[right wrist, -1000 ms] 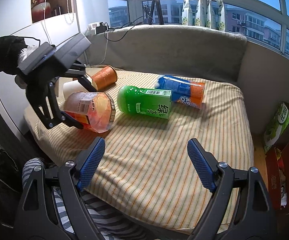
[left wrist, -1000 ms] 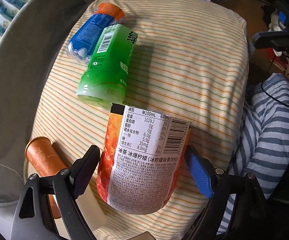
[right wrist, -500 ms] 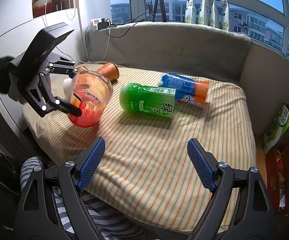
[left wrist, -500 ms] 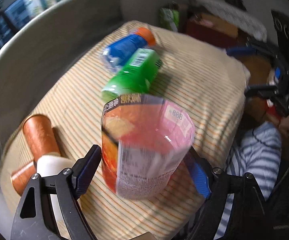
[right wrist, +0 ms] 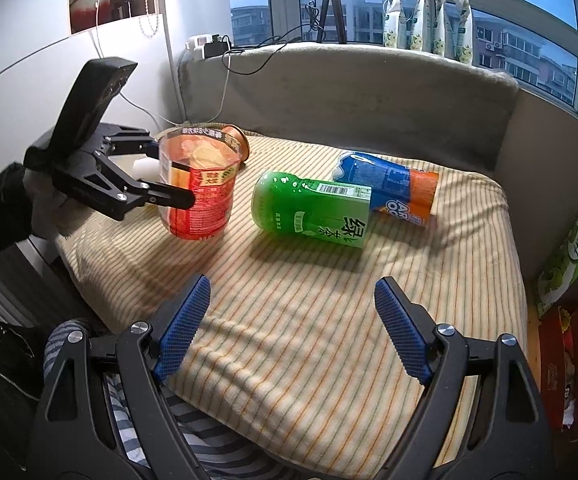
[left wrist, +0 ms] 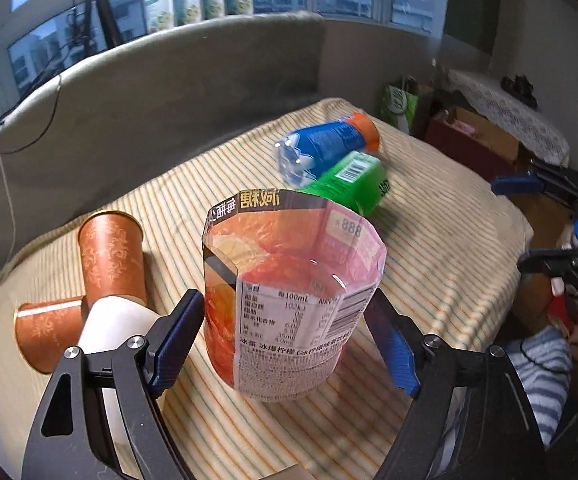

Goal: Flip cup upright
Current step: 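Rotate the cup open end up with the left tool and lower it, then set the cup upright on the bed and open the left tool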

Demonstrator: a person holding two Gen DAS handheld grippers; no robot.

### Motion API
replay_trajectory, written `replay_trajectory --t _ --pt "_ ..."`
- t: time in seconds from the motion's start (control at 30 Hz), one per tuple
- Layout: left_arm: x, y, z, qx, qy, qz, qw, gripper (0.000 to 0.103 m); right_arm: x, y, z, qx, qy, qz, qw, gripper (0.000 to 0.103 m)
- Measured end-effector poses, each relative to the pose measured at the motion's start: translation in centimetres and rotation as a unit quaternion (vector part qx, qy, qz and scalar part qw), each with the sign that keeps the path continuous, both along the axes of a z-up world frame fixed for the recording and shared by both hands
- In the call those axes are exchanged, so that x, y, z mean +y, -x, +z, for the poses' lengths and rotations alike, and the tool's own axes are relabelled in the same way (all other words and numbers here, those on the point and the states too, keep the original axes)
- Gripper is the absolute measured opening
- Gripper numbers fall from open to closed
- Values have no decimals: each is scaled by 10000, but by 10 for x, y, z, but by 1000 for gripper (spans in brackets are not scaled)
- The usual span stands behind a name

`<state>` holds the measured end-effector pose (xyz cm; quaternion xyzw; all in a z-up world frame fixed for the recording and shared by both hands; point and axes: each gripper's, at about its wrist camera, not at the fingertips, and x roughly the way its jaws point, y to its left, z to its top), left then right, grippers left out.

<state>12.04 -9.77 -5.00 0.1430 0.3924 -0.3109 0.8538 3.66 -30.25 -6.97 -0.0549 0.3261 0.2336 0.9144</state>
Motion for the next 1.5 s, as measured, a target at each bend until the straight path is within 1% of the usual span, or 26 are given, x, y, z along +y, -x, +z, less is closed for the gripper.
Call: replay_trajectory --t 0.13,0.23,0.43,0.77,1.0,1.13,1.5 --pt "5 -2 -4 -94 265 274 9992 82 4 -1 0 -13 28 24 10000 87" --pt "11 -5 -8 -10 512 468 9976 82 9 -4 0 9 37 53 10000 87" --pt "21 0 -16 87 672 615 9958 82 16 -6 2 -20 33 122 9999 87" --pt "34 10 -23 123 752 687 9947 81 30 -7 2 -16 66 238 9997 87" --pt "37 14 -24 33 689 704 9951 81 36 -8 3 -18 22 250 9997 87" --pt "38 14 -24 59 695 706 9951 81 39 -8 3 -16 -6 283 9996 87" --pt "43 20 -28 149 577 813 9949 82 44 -12 5 15 -288 157 9995 87"
